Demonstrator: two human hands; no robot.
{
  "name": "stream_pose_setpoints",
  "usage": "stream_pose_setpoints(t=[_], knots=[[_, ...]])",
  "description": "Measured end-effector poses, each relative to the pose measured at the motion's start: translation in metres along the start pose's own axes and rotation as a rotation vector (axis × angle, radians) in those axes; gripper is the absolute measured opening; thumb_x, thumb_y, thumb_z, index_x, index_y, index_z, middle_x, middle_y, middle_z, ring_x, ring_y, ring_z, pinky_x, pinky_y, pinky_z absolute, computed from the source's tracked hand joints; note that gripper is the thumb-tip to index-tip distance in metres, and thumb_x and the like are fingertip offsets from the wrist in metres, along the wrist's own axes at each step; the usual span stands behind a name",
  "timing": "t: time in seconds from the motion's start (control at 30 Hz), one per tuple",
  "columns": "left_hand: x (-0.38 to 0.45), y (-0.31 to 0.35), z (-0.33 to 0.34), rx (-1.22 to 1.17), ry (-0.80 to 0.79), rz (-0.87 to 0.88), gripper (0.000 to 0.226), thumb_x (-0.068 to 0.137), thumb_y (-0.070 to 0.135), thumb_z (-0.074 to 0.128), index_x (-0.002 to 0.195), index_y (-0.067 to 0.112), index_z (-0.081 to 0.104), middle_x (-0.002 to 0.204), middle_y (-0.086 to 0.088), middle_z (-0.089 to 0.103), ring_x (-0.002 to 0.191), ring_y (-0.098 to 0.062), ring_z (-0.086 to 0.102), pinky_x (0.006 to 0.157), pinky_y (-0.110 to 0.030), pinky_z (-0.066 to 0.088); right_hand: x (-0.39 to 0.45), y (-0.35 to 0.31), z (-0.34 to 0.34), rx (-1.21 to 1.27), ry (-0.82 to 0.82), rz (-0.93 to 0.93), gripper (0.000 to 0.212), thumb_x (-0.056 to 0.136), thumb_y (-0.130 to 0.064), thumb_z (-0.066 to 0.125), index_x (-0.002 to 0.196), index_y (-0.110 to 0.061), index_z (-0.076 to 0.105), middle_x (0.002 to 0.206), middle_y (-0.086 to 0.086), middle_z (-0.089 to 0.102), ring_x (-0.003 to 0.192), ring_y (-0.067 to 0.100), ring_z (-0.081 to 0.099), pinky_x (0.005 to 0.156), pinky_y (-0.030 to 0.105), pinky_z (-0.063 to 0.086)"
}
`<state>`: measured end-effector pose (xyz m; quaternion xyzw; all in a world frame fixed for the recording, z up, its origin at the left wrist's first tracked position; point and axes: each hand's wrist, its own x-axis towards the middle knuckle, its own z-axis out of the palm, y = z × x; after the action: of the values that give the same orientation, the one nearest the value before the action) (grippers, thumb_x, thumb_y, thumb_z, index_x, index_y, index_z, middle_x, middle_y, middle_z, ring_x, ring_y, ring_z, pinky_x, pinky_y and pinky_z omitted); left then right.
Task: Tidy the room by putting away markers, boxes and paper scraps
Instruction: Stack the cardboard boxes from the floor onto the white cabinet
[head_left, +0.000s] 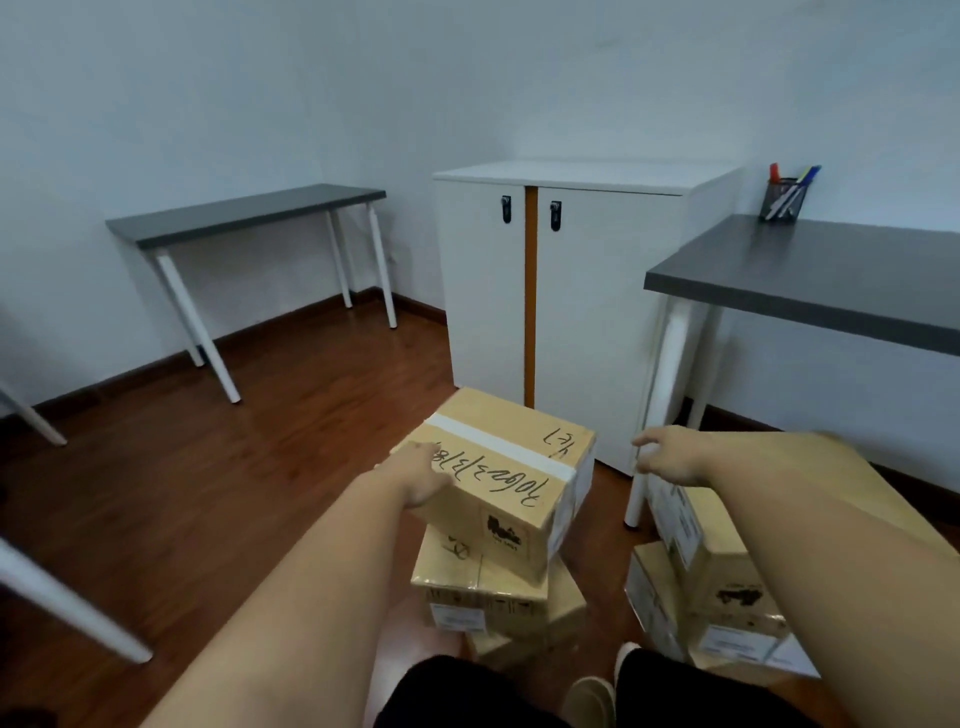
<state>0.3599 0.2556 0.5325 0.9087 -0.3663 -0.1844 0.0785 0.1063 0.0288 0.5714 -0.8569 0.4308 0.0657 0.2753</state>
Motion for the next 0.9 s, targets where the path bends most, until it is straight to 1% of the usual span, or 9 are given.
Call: stream_pose_setpoints(t=[0.13,0.37,0.53,0.67,0.73,0.77,0.8,0.87,0.9], knots=[[-0.002,0.01,-0.005,0.028,-0.017,-0.012,0.071,0.095,0.043,0.055,0.155,0.017,0.026,0.159,-0.014,0.025,0.145,-0.032,0.028,0.117,-0.037,0.026,0.007,0.002,-0.009,0.002,0.001,-0.027,0.053,0.093,-0.028,0.056,0.143,-0.019,0.043,0.153,0.008,0.036,0.141,0.028,0.033,0.112,0.035,0.03],[0.011,0.014,0.011,0.023,-0.036,-0.045,0.071,0.095,0.043,0.056,0.154,0.016,0.027,0.159,-0.015,0.025,0.145,-0.032,0.028,0.117,-0.037,0.027,0.034,0.013,0.011,0.043,-0.048,-0.024,0.054,0.093,-0.027,0.056,0.144,-0.015,0.042,0.151,0.01,0.039,0.138,0.028,0.037,0.111,0.035,0.031],[0.042,-0.006,0.014,-0.079,-0.018,-0.134,0.068,0.094,0.04,0.059,0.152,0.015,0.033,0.155,-0.016,0.032,0.14,-0.033,0.037,0.111,-0.036,0.035,0.068,0.014,0.028,0.072,-0.08,0.001,0.058,0.094,-0.028,0.056,0.147,-0.013,0.037,0.153,0.009,0.035,0.14,0.027,0.034,0.11,0.034,0.031],[0.072,-0.03,0.027,-0.32,0.006,-0.239,0.068,0.093,0.039,0.059,0.15,0.011,0.035,0.152,-0.015,0.039,0.135,-0.034,0.043,0.107,-0.035,0.039,0.101,0.01,0.041,0.148,-0.07,0.051,0.06,0.094,-0.026,0.056,0.147,-0.009,0.034,0.153,0.013,0.035,0.138,0.03,0.036,0.109,0.035,0.032],[0.089,-0.045,0.045,-0.517,0.024,-0.31,0.074,0.082,0.05,0.061,0.145,0.015,0.042,0.148,-0.007,0.045,0.128,-0.033,0.051,0.102,-0.033,0.042,0.12,0.002,0.045,0.281,-0.038,0.073,0.063,0.095,-0.027,0.055,0.148,-0.006,0.03,0.154,0.014,0.032,0.139,0.032,0.034,0.111,0.037,0.03],[0.094,-0.049,0.054,-0.652,0.043,-0.343,0.075,0.075,0.054,0.061,0.139,0.018,0.048,0.143,-0.005,0.051,0.122,-0.03,0.055,0.102,-0.036,0.044,0.13,-0.002,0.047,0.359,-0.024,0.085,0.066,0.096,-0.029,0.055,0.15,-0.005,0.026,0.156,0.013,0.029,0.141,0.032,0.032,0.113,0.037,0.029],[0.097,-0.048,0.064,-0.784,0.046,-0.366,0.07,0.075,0.053,0.061,0.135,0.018,0.049,0.137,-0.001,0.054,0.119,-0.027,0.055,0.102,-0.038,0.044,0.139,-0.006,0.05,0.431,-0.012,0.096,0.069,0.095,-0.031,0.055,0.151,-0.005,0.023,0.157,0.012,0.026,0.143,0.031,0.03,0.114,0.037,0.027],[0.099,-0.036,0.082,-1.025,0.007,-0.42,0.066,0.086,0.042,0.061,0.143,0.019,0.036,0.133,0.002,0.05,0.124,-0.026,0.049,0.1,-0.043,0.042,0.16,-0.01,0.058,0.529,-0.009,0.126,0.074,0.095,-0.034,0.056,0.153,-0.008,0.018,0.16,0.01,0.021,0.145,0.03,0.025,0.116,0.037,0.024],[0.1,-0.03,0.089,-1.118,-0.008,-0.452,0.076,0.085,0.043,0.063,0.148,0.025,0.025,0.139,0.002,0.046,0.127,-0.029,0.046,0.099,-0.049,0.044,0.169,-0.012,0.063,0.563,-0.017,0.144,0.075,0.094,-0.035,0.056,0.153,-0.01,0.017,0.16,0.009,0.021,0.145,0.029,0.025,0.116,0.038,0.023]])
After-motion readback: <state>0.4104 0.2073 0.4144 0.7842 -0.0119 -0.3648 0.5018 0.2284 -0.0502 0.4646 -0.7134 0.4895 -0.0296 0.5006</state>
